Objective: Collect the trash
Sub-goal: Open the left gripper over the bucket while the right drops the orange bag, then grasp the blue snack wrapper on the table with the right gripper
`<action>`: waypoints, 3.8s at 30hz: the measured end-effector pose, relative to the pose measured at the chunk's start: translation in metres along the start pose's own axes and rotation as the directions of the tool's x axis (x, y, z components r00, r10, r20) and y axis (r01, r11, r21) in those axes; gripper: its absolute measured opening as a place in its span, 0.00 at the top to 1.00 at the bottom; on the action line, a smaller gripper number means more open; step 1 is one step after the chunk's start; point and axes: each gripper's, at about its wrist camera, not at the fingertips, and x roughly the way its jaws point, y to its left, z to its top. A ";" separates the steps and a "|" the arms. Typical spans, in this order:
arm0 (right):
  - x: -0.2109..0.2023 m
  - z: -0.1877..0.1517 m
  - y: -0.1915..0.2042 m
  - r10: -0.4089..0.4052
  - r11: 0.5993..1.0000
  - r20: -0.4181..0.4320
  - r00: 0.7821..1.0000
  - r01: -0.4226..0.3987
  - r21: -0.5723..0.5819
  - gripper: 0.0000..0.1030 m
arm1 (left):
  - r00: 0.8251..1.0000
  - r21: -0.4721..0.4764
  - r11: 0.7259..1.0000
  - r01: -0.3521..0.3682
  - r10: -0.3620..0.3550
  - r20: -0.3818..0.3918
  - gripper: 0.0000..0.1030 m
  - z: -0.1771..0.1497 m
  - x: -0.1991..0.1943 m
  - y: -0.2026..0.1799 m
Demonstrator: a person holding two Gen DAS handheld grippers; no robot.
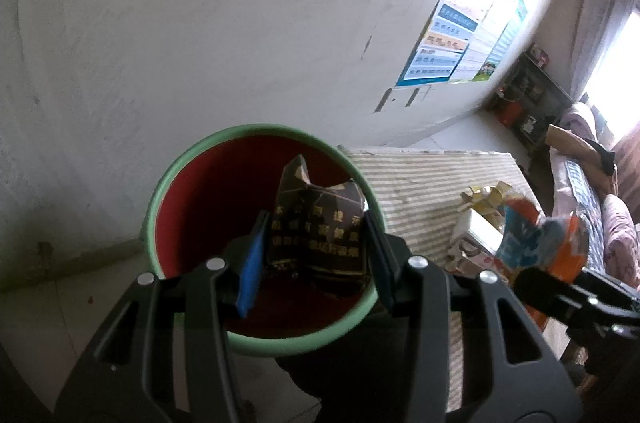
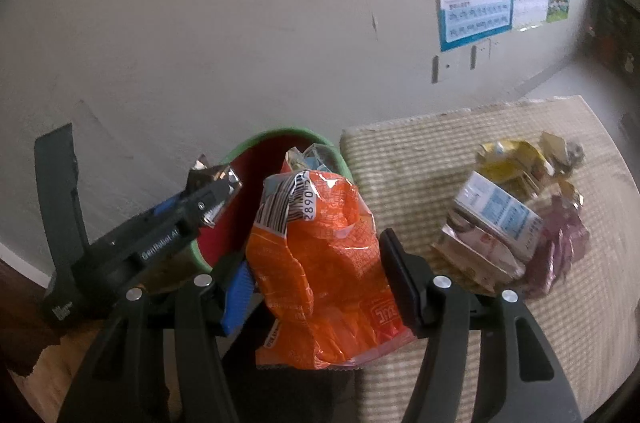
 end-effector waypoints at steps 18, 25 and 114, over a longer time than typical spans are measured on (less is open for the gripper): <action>0.044 0.032 0.020 0.025 0.998 -0.028 0.999 -0.026 -0.048 0.43 | 0.999 -0.027 0.999 -0.037 0.037 -0.013 0.57 0.010 0.011 0.021; 0.061 0.046 0.027 0.041 0.998 -0.044 0.998 -0.044 -0.048 0.43 | 0.998 -0.046 0.997 -0.063 0.062 -0.019 0.57 0.015 0.019 0.034; -0.044 -0.151 -0.199 0.014 0.924 -0.069 0.998 0.014 0.382 0.48 | 0.921 0.147 0.988 0.051 0.010 -0.390 0.39 -0.068 0.156 -0.221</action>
